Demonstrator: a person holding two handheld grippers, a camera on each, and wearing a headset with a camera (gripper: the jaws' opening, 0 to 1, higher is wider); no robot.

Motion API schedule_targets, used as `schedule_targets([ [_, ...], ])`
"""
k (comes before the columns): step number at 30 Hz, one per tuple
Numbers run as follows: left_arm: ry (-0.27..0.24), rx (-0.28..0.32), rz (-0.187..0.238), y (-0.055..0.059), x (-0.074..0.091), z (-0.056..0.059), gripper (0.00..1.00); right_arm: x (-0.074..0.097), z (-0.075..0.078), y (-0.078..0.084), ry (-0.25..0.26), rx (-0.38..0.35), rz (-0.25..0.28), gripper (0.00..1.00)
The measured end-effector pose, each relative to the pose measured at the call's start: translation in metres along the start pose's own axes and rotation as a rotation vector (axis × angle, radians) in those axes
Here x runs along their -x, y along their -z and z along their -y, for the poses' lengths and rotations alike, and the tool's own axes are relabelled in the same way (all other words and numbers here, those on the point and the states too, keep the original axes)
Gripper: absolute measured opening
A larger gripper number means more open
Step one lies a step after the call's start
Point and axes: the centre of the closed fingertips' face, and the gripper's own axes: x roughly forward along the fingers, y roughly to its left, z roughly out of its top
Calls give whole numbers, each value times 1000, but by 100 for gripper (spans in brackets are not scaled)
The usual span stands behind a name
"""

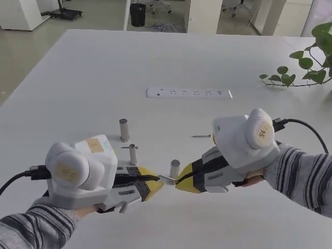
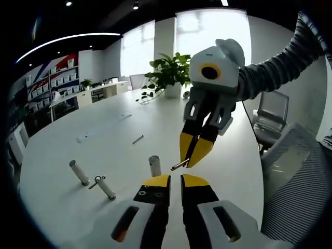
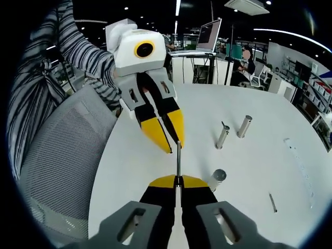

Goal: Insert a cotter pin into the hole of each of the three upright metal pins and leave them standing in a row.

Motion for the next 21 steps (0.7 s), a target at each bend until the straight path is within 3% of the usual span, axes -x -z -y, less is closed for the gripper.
schedule_targets([
  [12, -121, 89, 42, 2, -15, -15, 14, 20, 35, 33, 95, 7, -115, 0],
  [14, -145, 120, 49, 3, -18, -18, 15, 21, 39, 38, 100, 5, -124, 0],
  [21, -213, 140, 56, 5, -31, -27, 18, 21, 51, 53, 117, -2, -173, 0],
])
